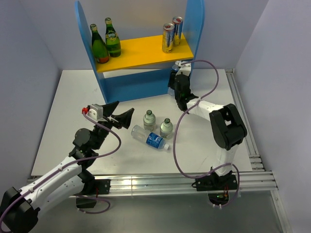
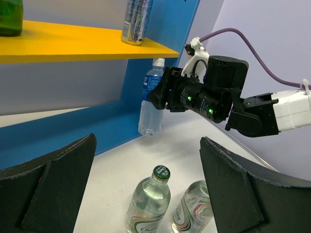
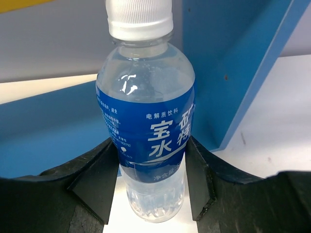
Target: Place and organize the beverage onto the shelf
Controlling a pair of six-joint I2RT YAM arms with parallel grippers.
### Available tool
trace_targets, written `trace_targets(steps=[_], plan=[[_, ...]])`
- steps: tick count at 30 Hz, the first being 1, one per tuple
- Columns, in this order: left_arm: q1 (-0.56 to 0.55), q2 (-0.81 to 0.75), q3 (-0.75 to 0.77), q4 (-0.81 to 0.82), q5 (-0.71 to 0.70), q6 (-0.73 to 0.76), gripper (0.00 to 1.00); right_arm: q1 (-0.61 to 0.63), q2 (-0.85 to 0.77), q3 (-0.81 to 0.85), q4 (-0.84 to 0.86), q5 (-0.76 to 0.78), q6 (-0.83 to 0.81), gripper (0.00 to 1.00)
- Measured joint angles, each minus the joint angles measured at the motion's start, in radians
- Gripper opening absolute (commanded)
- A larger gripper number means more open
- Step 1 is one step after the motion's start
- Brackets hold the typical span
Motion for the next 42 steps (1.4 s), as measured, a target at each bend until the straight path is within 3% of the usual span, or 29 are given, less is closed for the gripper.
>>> trace_targets(steps=[5,23,28,31,33,35,42], plan=[[0.0,0.005,0.0,0.001,0.0,0.002,0.94,0.005,0.043,0.019,0.046,0.033,-0.045,0.0],[0.0,0.003,0.0,0.002,-0.014,0.008,0.94,0.005,0.376,0.348,0.158,0.064,-0.171,0.0],[0.0,-0.003,0.0,0.003,-0.018,0.014,0.94,0.004,0.402,0.402,0.154,0.059,-0.187,0.3],[0.0,-0.003,0.0,0.002,-0.018,0.014,0.94,0.003,0.402,0.394,0.166,0.059,-0.195,0.38],[0.0,-0.003,0.0,0.002,-0.018,0.014,0.94,0.003,0.402,0.384,0.18,0.056,-0.195,0.64],[0.0,-0.003,0.0,0.002,-0.018,0.014,0.94,0.003,0.402,0.384,0.182,0.055,-0.192,0.98],[0.0,-0.008,0.0,0.002,-0.018,0.014,0.94,0.004,0.402,0.379,0.213,0.051,-0.203,1.0]])
